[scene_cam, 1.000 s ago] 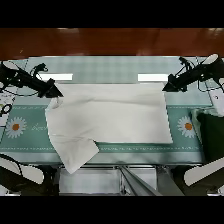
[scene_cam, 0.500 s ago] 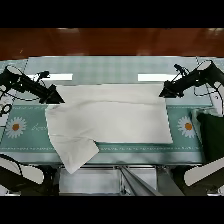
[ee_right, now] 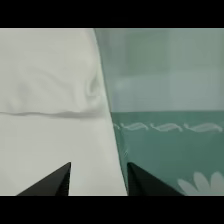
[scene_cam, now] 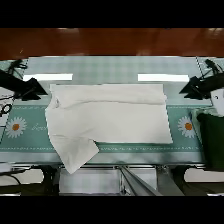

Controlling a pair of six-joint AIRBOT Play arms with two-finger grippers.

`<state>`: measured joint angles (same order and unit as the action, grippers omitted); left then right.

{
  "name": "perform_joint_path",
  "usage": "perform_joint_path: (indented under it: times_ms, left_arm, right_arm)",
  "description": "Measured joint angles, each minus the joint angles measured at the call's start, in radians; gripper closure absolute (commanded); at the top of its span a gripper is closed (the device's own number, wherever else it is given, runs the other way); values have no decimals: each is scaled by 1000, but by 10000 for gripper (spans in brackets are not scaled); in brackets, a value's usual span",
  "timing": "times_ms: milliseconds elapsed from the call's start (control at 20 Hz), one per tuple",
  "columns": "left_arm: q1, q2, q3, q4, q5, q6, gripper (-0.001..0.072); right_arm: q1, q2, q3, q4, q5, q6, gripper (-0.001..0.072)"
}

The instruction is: Fold the shirts.

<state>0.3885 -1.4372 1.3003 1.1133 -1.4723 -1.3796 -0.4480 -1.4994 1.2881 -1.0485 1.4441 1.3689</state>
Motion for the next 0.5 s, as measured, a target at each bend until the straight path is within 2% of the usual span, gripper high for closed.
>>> perform_joint_path:
  times_ms: [250,500]
  left_arm:
    - [138,350,-422,-11,106,-43,200]
    - [179,461,-707,19,107,-75,200]
  right_arm:
    - [-87,339,-486,160,-195,-116,295]
    - [-105,535,-769,298,-234,-222,295]
